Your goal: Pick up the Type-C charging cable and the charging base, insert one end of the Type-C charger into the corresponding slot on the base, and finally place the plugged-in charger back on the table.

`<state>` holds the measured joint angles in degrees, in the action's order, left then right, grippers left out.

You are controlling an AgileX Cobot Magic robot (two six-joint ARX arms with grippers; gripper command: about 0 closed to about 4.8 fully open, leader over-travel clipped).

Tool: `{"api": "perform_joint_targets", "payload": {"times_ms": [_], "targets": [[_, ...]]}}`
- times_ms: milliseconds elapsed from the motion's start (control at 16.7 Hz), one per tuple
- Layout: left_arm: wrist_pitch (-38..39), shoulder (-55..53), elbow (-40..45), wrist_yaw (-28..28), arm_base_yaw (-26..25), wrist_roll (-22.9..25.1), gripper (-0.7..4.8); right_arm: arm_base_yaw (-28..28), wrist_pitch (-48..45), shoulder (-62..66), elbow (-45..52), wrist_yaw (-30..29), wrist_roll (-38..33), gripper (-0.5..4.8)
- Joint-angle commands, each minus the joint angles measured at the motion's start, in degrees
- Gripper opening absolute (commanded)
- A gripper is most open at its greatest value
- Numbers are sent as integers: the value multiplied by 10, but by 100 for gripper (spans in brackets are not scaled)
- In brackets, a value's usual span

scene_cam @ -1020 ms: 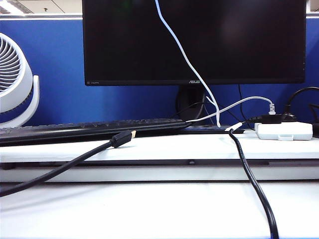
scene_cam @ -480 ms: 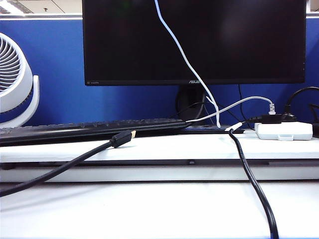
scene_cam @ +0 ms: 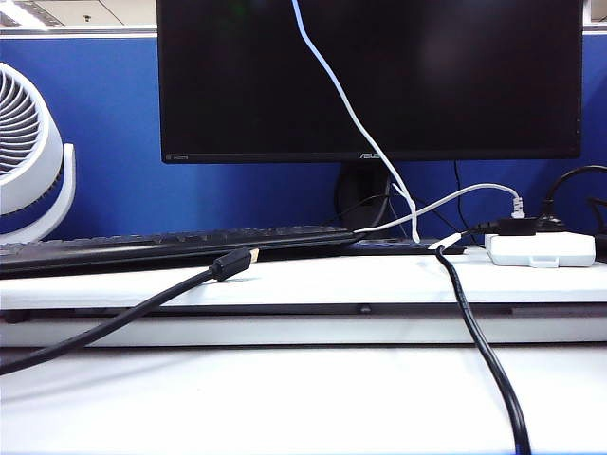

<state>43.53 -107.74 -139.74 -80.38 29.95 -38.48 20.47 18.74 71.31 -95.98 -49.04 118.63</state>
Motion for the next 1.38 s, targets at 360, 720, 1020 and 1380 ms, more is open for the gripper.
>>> {"api": "perform_joint_targets", "payload": {"times_ms": [360,720,1020,1380], "targets": [[-43,0,-2,87,1,-26,-6,12,20,-2,1,-19,3,-1],[-64,-1,-2,97,1,-40,-6,34,22,-2,1,-24,3,-1],[-64,-1,-2,68,1,-42,-6,34,23,-2,1,-54,3,-1],[-64,-1,-2,62,1,-49,-6,34,30,-3,1,-88,3,-1]]}}
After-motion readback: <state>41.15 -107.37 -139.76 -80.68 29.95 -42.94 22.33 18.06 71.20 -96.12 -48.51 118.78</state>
